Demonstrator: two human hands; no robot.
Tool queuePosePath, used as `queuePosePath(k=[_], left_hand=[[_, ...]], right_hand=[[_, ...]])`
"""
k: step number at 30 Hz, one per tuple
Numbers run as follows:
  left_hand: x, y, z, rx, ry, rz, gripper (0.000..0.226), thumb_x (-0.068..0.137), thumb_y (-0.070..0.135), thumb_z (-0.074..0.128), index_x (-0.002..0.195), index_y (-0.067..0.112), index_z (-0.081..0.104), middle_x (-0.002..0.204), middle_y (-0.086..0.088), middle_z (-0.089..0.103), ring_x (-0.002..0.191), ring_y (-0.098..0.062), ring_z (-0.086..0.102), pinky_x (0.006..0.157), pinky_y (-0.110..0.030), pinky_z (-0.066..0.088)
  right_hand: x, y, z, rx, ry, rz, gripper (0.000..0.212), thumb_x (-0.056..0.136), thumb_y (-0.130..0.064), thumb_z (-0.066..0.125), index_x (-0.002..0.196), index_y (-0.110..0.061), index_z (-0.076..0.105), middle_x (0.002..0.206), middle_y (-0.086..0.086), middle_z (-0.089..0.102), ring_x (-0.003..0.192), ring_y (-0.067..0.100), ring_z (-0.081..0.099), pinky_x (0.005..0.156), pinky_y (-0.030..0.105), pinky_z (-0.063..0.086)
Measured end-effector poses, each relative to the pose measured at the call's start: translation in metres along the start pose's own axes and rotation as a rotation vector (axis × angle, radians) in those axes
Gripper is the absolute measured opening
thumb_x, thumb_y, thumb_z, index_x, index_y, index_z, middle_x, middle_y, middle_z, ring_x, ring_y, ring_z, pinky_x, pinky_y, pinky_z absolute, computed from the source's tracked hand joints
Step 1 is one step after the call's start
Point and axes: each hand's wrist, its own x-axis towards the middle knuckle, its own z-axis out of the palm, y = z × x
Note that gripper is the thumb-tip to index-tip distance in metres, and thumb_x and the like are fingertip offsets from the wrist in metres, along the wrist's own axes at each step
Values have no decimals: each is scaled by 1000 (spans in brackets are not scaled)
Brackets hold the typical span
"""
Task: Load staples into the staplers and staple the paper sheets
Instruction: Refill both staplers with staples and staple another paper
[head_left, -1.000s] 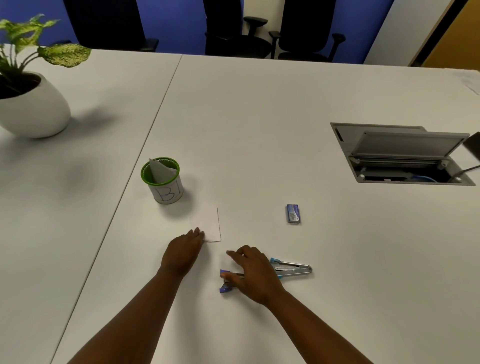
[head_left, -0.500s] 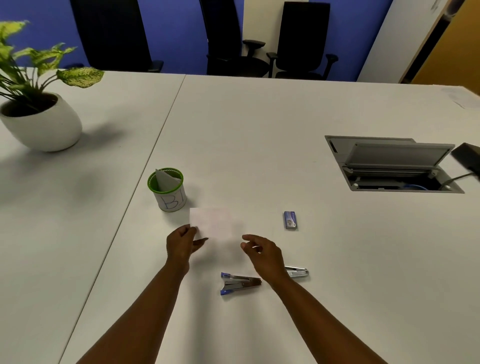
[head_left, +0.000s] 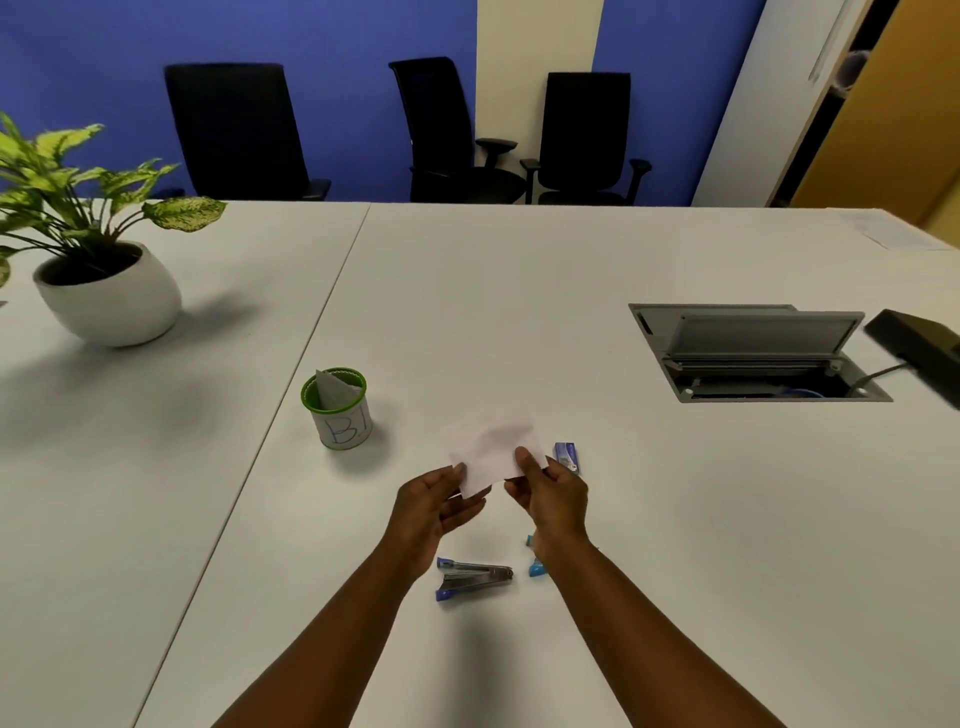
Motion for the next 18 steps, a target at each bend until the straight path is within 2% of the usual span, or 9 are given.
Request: queuePosePath(k=[3, 5, 8, 10, 11, 13, 16, 18], left_hand=[[-8, 5, 5, 29, -21, 7, 13, 90, 13, 54, 97, 4, 61, 96, -14, 67, 76, -25, 71, 62, -29, 61], [-12, 8, 9, 130, 3, 20, 13, 88, 16, 58, 97, 7, 62, 100, -13, 66, 82, -28, 67, 62, -29, 61], [-16, 9, 16, 264, 93, 33, 16, 87, 16, 60, 99, 5, 61, 106, -16, 63, 87, -31, 64, 63, -28, 59], [-19, 8, 21, 259, 102, 24, 15, 87, 14, 60, 98, 4, 60, 104, -16, 63, 88, -32, 64, 64, -30, 57], [-21, 8, 22, 245, 84, 16, 11, 88, 13, 59, 95, 4, 60, 101, -16, 65, 85, -31, 65, 63, -30, 58], [-24, 9, 25, 204, 32, 2, 8, 89, 10, 56, 92, 3, 60, 92, -14, 67, 76, -27, 68, 57, -27, 58], [-27, 11, 27, 175, -6, -4, 12, 92, 7, 51, 102, 3, 57, 91, -14, 66, 77, -28, 67, 54, -26, 59], [-28, 12, 29, 159, -9, -8, 14, 93, 7, 47, 104, 5, 56, 89, -14, 66, 77, -28, 66, 53, -26, 59]], right_hand=[[-2, -1, -4, -105, 8, -81, 14, 87, -14, 61, 79, -4, 66, 64, 3, 62, 57, 14, 59, 44, 12, 51], [-4, -1, -7, -202, 19, -166, 18, 84, -14, 64, 93, 1, 67, 67, -1, 62, 59, 14, 61, 45, 11, 51], [-10, 0, -10, -304, 35, -317, 29, 75, -10, 73, 101, 2, 67, 68, -3, 62, 60, 12, 61, 50, 13, 54], [-17, 2, -10, -436, 49, -490, 28, 72, -8, 75, 99, -1, 69, 74, 1, 65, 62, 9, 60, 62, 18, 56], [-20, 3, -11, -497, 59, -603, 27, 72, -6, 75, 98, -2, 69, 79, 5, 67, 65, 11, 60, 67, 13, 53], [-25, 4, -13, -608, 43, -853, 24, 74, 1, 71, 98, -4, 71, 84, 11, 68, 71, 16, 61, 63, 6, 47], [-28, 6, -19, -875, -17, -1164, 38, 66, 12, 72, 99, -6, 71, 78, 12, 66, 69, 22, 64, 56, 21, 54], [-28, 6, -22, -1005, -2, -1287, 44, 59, 13, 77, 98, -6, 72, 77, 12, 66, 67, 23, 65, 52, 21, 54]])
